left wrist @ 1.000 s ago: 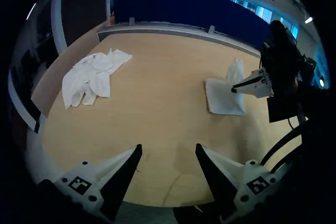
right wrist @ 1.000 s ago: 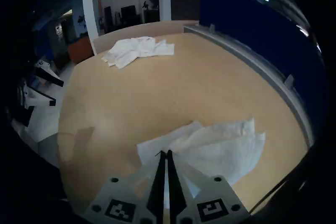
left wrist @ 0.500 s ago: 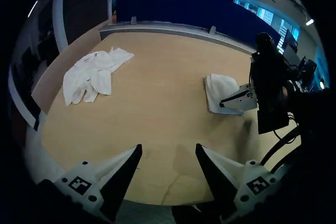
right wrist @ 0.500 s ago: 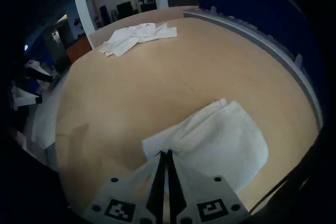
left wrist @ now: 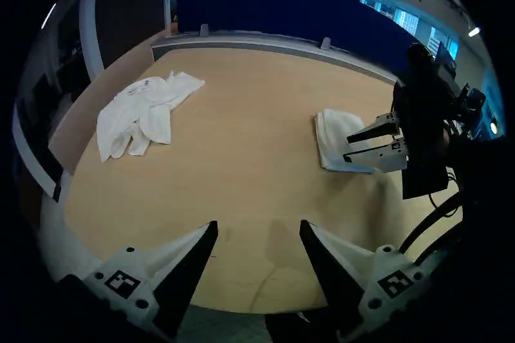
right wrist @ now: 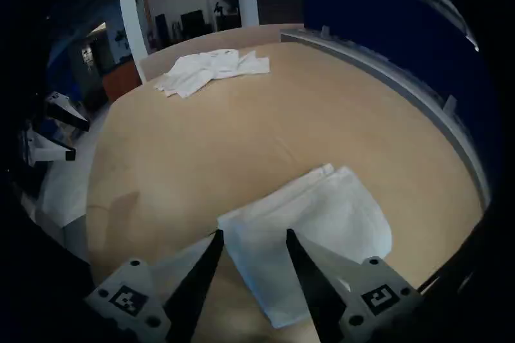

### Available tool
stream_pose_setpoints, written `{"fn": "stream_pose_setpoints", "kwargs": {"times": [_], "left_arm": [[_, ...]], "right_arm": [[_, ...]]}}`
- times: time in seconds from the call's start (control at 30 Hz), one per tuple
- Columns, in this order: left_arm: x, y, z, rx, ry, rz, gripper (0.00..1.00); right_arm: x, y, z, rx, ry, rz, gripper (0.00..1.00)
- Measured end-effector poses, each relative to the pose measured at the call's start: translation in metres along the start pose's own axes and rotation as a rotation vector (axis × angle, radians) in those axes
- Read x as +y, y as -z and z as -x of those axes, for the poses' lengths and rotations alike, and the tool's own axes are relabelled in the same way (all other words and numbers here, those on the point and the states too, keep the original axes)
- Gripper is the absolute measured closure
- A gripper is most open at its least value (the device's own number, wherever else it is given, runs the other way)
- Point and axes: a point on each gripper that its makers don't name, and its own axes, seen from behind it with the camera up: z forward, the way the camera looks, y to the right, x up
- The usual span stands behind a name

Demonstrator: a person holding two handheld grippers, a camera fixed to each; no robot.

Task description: Fold towel

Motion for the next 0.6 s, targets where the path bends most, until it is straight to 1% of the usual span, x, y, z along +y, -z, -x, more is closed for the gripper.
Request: {"fn": "stream_pose_setpoints", "kwargs": {"times": [0.07,0.13,0.2,0.43,0.6], "left_arm": [[0.0,-0.001,0.0,0.0,-0.001,0.0,0.06],[0.001,-0.001,0.001,0.0,-0.002,0.001,0.06],[0.001,-0.002,0.001,-0.001,-0.002,0.002,0.06],[0.004,-0.007,0.0,-0.002,-0.011,0.009,0.06],[0.007,-0.009,-0.004,-0.003,-0.021,0.018,0.06]], "right_arm": [[0.001,0.002,0.0,0.004,0.0,0.006,0.22],[0.003,0.004,-0.001,0.01,-0.002,0.014,0.13],[0.004,0.006,-0.001,0.018,-0.007,0.026,0.0],[0.013,0.017,-0.002,0.045,-0.045,0.088,0.0],[0.023,0.027,0.007,0.047,-0.104,0.148,0.0]]}}
